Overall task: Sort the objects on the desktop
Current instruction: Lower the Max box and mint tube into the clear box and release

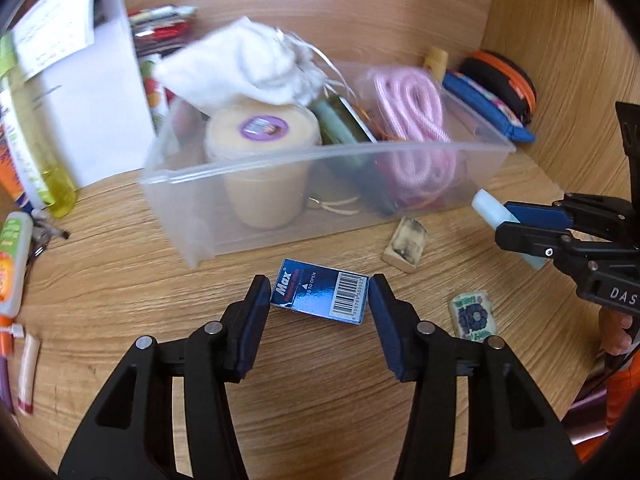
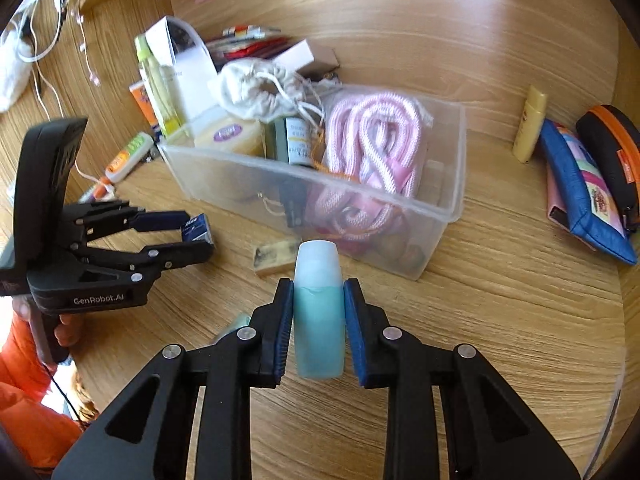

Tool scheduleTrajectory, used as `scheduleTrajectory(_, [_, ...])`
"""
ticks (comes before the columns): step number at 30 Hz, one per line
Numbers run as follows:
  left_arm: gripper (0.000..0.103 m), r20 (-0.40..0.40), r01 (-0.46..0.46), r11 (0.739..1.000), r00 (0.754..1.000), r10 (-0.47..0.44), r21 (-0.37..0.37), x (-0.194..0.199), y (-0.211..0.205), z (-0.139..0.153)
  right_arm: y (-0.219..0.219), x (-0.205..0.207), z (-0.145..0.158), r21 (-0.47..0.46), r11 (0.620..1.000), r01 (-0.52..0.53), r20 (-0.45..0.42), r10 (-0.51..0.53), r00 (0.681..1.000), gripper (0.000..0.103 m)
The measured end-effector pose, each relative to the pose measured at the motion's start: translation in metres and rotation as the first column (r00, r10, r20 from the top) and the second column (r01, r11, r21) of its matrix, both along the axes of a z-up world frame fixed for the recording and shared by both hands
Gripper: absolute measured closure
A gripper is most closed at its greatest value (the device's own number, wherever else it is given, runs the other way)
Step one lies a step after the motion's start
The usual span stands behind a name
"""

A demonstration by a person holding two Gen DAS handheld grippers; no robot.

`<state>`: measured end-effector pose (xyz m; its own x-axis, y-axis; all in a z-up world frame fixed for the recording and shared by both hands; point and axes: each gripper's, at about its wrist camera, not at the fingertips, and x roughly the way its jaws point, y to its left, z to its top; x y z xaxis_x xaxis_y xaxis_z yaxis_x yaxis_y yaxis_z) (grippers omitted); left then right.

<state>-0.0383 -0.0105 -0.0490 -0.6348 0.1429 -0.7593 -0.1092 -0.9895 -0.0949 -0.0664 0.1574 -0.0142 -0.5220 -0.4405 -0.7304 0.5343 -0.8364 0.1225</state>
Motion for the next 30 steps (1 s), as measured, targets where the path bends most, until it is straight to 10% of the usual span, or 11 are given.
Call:
scheduleTrajectory(16, [0.053,-0.174,-0.015,0.997,0.984,0.028,0.072,0.004,-0.009,0.065,0.0,-0.012,0.042,-0.069,0.997,0.046,-0.11,-0.054,0.992,0.08])
scheduleTrajectory(30, [0.053,-0.138,0.034,0.995,0.99,-0.02,0.096,-0.058,0.018,0.068,-0.006,-0.062,0.041,-0.082,0.989,0.124,-0.116,-0.133,0.984,0.08])
